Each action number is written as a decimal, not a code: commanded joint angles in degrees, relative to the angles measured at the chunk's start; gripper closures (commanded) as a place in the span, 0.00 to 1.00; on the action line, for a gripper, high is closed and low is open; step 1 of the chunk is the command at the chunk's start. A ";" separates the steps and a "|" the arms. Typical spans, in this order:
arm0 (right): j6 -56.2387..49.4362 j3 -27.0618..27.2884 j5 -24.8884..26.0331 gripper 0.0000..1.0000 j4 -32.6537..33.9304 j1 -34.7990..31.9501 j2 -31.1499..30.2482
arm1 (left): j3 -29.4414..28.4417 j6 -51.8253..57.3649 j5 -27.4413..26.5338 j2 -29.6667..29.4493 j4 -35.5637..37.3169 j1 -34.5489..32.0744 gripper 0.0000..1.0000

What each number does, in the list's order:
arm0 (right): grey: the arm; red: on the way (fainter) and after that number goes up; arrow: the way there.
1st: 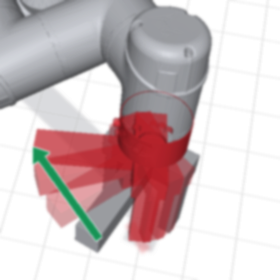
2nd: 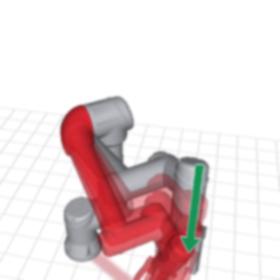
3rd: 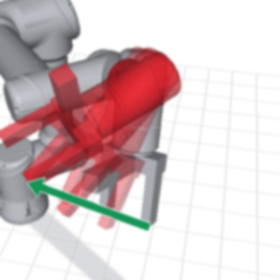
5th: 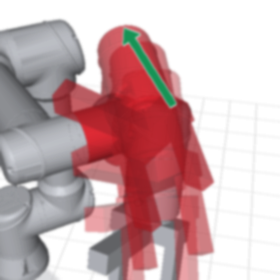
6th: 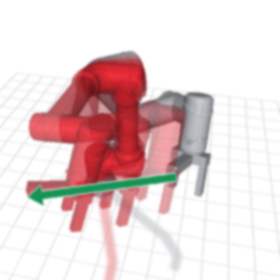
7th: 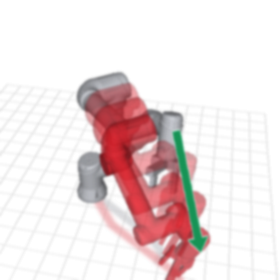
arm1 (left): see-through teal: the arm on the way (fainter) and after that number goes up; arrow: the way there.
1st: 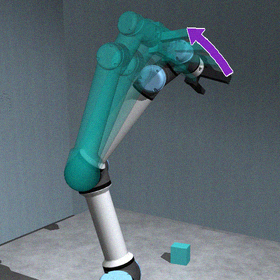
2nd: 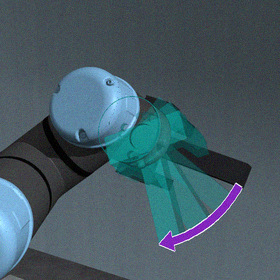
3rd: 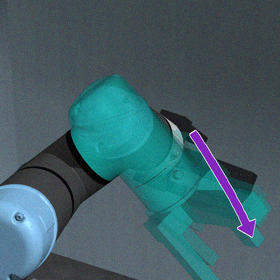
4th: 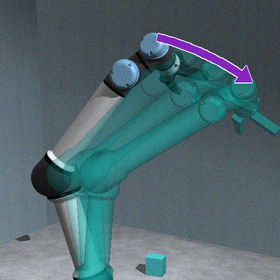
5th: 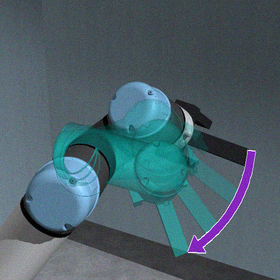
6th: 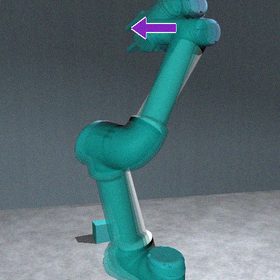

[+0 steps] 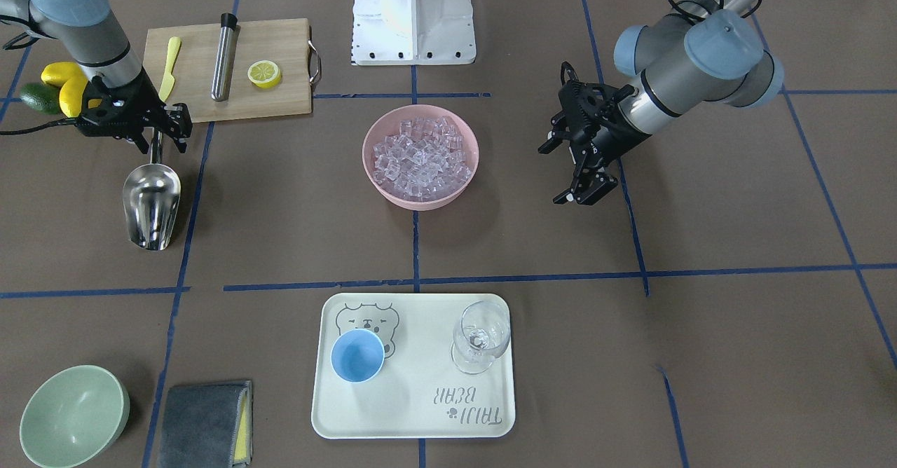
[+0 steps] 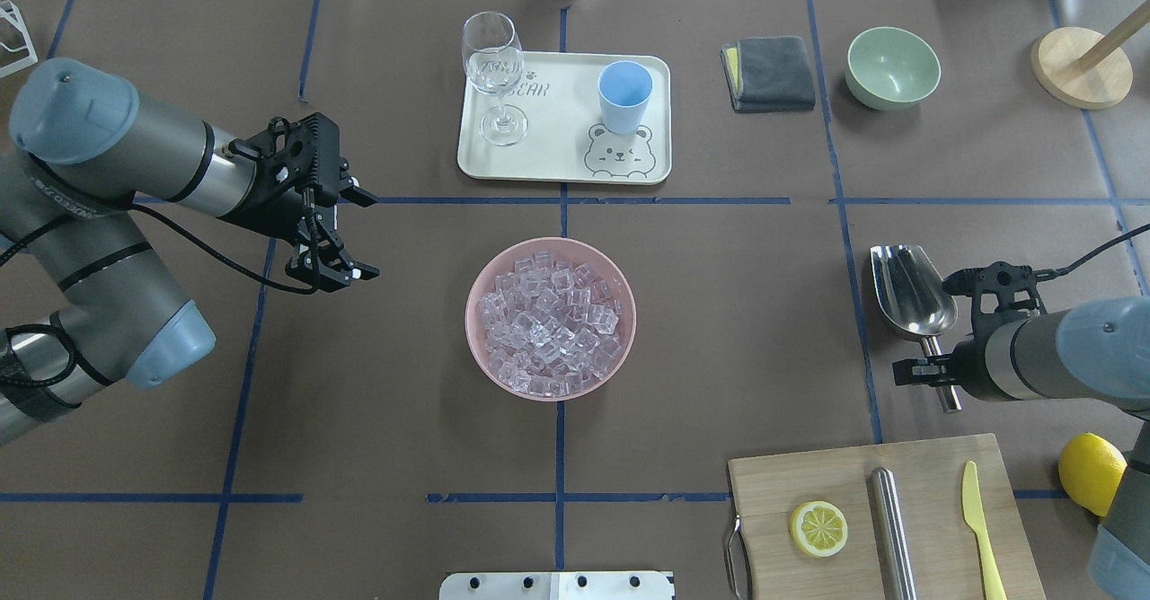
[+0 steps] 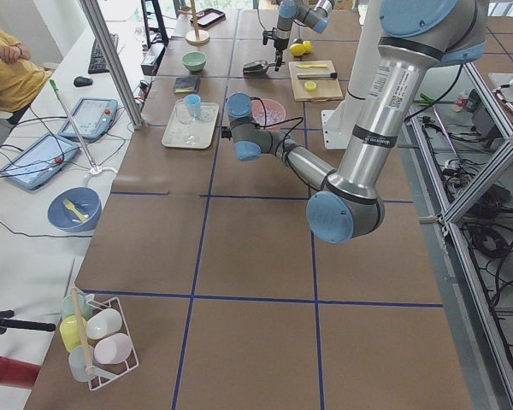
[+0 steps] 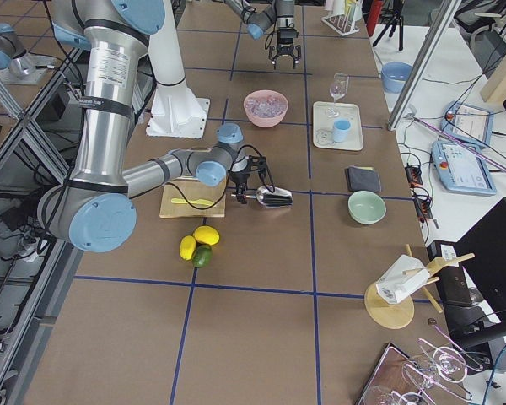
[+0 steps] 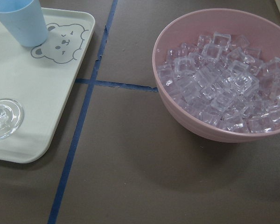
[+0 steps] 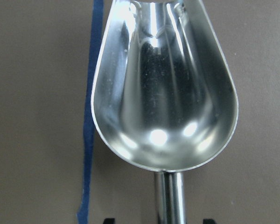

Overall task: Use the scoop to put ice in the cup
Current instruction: 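Close the right gripper on the metal scoop handle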

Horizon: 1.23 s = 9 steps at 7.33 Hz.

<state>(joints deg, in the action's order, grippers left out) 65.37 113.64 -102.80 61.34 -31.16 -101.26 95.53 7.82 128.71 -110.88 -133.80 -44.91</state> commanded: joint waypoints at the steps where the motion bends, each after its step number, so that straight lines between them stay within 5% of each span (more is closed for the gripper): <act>1: -0.07 0.00 -0.04 0.56 -1.04 -0.04 -0.16 | 0.00 0.00 0.05 0.05 0.03 0.00 0.00; 4: -2.43 0.00 -0.12 1.00 -1.48 -0.22 -0.60 | 0.44 0.00 0.14 0.66 0.03 0.00 0.00; 8: -5.26 6.48 -1.78 1.00 -0.88 -1.35 -1.22 | -1.30 -0.09 -0.48 -0.39 0.03 1.66 0.00; 9: -8.22 6.94 -5.88 1.00 -0.61 -4.06 -1.13 | -2.79 0.08 -0.57 -0.74 -0.06 3.50 0.00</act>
<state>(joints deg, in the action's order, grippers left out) 59.52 119.10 -105.20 60.33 -32.90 -102.41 94.21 7.79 128.28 -111.21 -133.79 -43.19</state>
